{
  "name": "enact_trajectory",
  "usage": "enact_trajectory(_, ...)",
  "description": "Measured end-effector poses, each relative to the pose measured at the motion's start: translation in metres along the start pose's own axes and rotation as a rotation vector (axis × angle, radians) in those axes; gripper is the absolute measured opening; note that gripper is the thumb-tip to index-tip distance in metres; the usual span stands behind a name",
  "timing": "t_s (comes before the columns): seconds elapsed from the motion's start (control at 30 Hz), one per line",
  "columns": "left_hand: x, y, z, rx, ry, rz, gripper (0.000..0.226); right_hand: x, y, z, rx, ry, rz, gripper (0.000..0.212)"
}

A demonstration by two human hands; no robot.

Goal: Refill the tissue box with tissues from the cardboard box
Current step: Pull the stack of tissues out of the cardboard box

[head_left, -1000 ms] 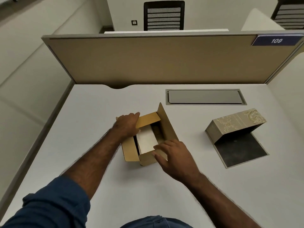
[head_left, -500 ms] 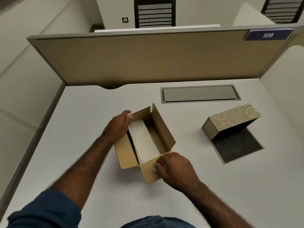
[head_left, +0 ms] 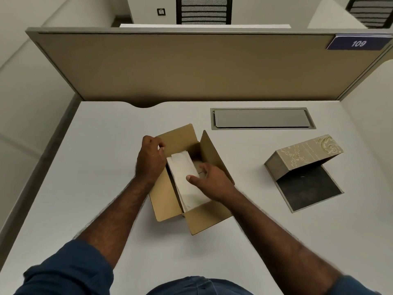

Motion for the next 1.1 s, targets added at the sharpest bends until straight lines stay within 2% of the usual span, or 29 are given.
enact_trajectory(0.2, -0.007, -0.012, -0.013, -0.002, 0.002, -0.012, 0.021, 0.034, -0.021, 0.021, 0.211, -0.215, -0.099, 0.105)
enact_trajectory(0.37, -0.013, -0.021, -0.019, 0.042, 0.003, -0.015, 0.028, 0.049, -0.033, 0.036, 0.262, -0.263, -0.135, 0.091)
enact_trajectory(0.7, -0.013, -0.031, -0.026, 0.037, 0.069, -0.038, 0.032, 0.064, -0.042, 0.047, 0.332, -0.291, -0.139, 0.094)
enact_trajectory(0.77, -0.014, -0.032, -0.025, 0.034, 0.065, -0.032, 0.032, 0.067, -0.042, 0.049, 0.388, -0.307, -0.15, 0.082)
enact_trajectory(0.9, -0.014, -0.032, -0.025, 0.026, 0.061, -0.027, 0.033, 0.071, -0.045, 0.049, 0.494, -0.337, -0.213, 0.04)
enact_trajectory(1.1, -0.015, -0.032, -0.023, 0.031, 0.056, -0.022, 0.033, 0.072, -0.043, 0.047, 0.533, -0.393, -0.319, 0.038)
Point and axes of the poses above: each hand's wrist, its own x-axis towards the middle knuckle, its own y-axis out of the back of the hand, z = x × y, the point moved 7 cm from there along x, towards the middle knuckle, and after that the axes turned 12 degrees about -z, right-handed, at the moved point
